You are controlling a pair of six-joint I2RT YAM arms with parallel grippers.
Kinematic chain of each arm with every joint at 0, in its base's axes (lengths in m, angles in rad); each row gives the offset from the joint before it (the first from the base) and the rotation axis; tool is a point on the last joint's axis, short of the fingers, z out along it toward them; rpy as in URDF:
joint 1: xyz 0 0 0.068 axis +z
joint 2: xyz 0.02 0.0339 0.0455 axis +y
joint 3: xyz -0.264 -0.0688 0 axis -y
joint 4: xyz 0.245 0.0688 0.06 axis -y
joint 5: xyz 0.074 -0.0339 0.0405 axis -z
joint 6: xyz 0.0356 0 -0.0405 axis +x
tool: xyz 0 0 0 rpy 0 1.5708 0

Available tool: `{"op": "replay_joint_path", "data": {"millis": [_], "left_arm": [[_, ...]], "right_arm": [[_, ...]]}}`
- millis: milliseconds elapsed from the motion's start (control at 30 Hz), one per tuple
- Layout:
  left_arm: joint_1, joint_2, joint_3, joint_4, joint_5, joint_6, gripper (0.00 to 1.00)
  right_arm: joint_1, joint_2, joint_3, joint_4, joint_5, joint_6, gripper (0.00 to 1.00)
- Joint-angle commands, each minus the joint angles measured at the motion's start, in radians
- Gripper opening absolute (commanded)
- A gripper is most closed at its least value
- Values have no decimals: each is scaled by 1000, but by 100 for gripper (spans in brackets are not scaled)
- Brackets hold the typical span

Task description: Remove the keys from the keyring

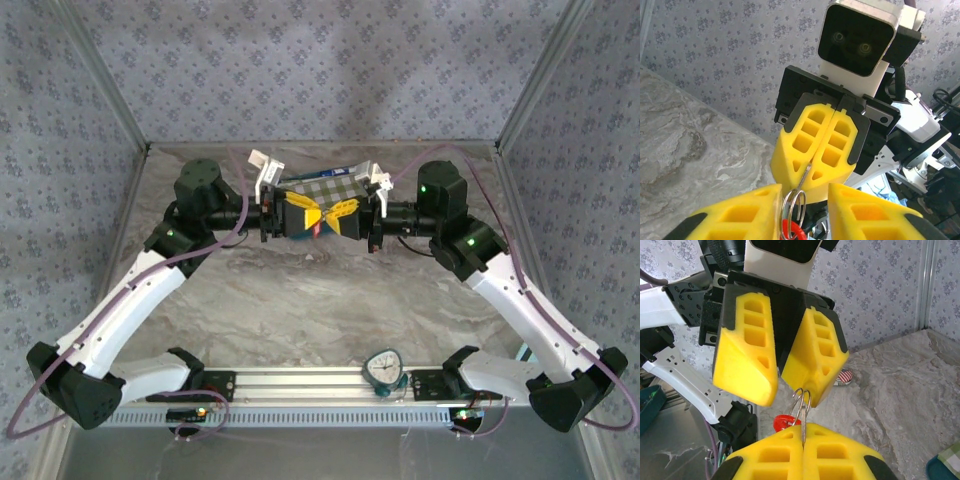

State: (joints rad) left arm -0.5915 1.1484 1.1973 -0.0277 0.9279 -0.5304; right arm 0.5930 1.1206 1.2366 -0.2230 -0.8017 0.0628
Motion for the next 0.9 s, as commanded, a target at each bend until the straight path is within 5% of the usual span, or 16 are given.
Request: {"op": "replay_joint_path", "data": {"millis": [0, 300, 867], "left_arm": [[-6, -2, 28, 0, 23, 18, 24], [-5, -10, 22, 7, -19, 13, 0], [32, -39, -53, 169, -79, -129, 4]], "right_arm": [[-10, 3, 36, -10, -26, 6, 0], [-12, -1, 31, 4, -12, 5, 0], [50, -64, -68, 57, 74, -37, 0]]}}
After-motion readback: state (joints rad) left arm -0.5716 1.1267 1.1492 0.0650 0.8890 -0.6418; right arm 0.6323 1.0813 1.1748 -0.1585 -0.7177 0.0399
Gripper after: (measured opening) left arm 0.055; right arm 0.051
